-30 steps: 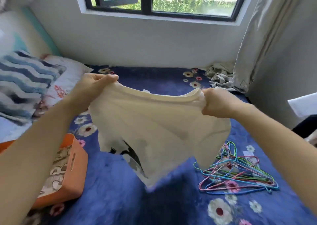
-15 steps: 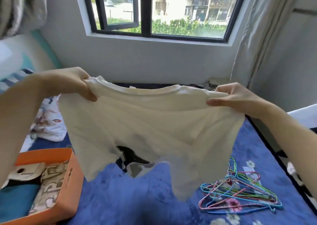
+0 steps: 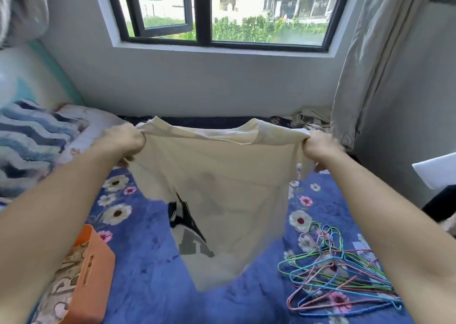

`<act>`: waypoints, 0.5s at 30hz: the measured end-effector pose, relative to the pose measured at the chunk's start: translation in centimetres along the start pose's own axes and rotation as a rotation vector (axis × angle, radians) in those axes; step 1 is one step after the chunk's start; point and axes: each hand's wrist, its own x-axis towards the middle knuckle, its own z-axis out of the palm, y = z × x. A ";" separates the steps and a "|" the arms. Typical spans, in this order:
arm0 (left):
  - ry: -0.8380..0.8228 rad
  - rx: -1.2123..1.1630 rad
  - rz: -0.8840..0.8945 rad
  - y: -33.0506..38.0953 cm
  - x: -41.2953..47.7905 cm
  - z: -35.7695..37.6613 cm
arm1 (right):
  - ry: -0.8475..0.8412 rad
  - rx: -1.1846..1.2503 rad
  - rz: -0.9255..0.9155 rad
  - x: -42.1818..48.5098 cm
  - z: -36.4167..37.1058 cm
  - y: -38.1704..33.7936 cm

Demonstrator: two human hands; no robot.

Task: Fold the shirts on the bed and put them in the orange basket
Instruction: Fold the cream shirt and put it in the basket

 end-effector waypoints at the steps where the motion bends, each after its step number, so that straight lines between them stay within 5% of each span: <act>1: -0.123 -0.310 -0.067 0.7 0.3 0.9 | -0.149 0.327 0.110 0.7 0.4 -0.4; 3: -0.288 -0.833 -0.124 1.9 1.5 2.5 | -0.273 0.865 0.241 2.0 1.2 -1.6; 5: -0.222 -1.129 -0.045 2.9 2.9 4.1 | -0.137 1.084 0.150 3.5 2.4 -2.7; 10: 0.188 -1.238 0.258 2.3 1.1 5.9 | 0.382 0.729 -0.267 3.6 4.2 -1.5; 15: 0.275 -1.149 0.388 -3.1 -3.1 11.4 | 0.363 0.506 -0.408 1.6 7.4 1.3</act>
